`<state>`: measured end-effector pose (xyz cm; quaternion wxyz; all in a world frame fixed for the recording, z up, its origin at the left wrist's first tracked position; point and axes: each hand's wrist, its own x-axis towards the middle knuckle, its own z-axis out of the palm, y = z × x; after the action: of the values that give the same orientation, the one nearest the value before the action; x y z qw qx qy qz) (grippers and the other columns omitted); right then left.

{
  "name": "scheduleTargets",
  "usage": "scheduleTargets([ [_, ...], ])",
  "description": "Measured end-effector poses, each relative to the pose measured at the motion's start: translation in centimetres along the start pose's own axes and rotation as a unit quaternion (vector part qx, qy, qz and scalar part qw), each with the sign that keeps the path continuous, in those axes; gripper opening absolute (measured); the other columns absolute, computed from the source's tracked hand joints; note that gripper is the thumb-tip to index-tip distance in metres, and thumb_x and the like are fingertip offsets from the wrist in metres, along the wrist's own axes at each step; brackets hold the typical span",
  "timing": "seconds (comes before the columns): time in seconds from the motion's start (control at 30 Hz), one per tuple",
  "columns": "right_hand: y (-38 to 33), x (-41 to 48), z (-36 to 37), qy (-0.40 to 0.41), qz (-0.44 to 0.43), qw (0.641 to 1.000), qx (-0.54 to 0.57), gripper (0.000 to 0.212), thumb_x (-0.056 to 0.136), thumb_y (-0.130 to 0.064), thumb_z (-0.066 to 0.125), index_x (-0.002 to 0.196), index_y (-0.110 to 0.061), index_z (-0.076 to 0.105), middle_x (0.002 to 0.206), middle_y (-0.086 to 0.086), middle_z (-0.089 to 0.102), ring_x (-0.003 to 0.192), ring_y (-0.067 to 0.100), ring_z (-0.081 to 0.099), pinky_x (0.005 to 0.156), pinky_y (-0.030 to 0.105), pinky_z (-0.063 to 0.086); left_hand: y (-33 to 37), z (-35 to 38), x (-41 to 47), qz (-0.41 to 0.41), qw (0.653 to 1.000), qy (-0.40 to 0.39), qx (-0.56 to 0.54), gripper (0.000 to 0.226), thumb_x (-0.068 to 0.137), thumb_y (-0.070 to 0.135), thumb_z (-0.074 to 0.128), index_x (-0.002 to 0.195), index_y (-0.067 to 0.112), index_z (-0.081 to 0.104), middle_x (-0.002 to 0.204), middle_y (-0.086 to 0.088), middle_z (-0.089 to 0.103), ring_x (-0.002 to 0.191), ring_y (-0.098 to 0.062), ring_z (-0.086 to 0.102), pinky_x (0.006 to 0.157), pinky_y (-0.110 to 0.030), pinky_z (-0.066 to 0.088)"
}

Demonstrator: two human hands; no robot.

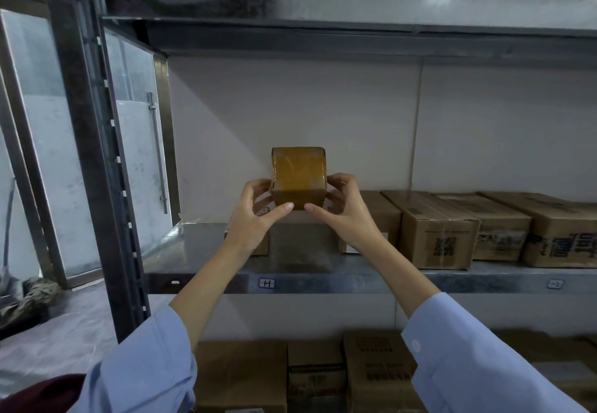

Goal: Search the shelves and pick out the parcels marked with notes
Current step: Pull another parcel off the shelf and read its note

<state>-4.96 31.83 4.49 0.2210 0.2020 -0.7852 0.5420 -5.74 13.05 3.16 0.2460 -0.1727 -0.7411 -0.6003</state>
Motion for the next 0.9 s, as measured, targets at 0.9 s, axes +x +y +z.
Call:
scheduleTargets([
  [0.9,0.3,-0.7,-0.3,0.045,0.002,0.999,-0.020,0.083,0.070,-0.038,0.083,0.142,-0.021,0.045,0.134,-0.004,0.058,0.123,0.009,0.051,0.103,0.034,0.049,-0.5,-1.4,-0.5,0.053,0.996,-0.065,0.043,0.062,0.081,0.044,0.073,0.134,0.040,0.042,0.143,0.013,0.048,0.131,-0.010,0.046,0.104,-0.033,0.044],
])
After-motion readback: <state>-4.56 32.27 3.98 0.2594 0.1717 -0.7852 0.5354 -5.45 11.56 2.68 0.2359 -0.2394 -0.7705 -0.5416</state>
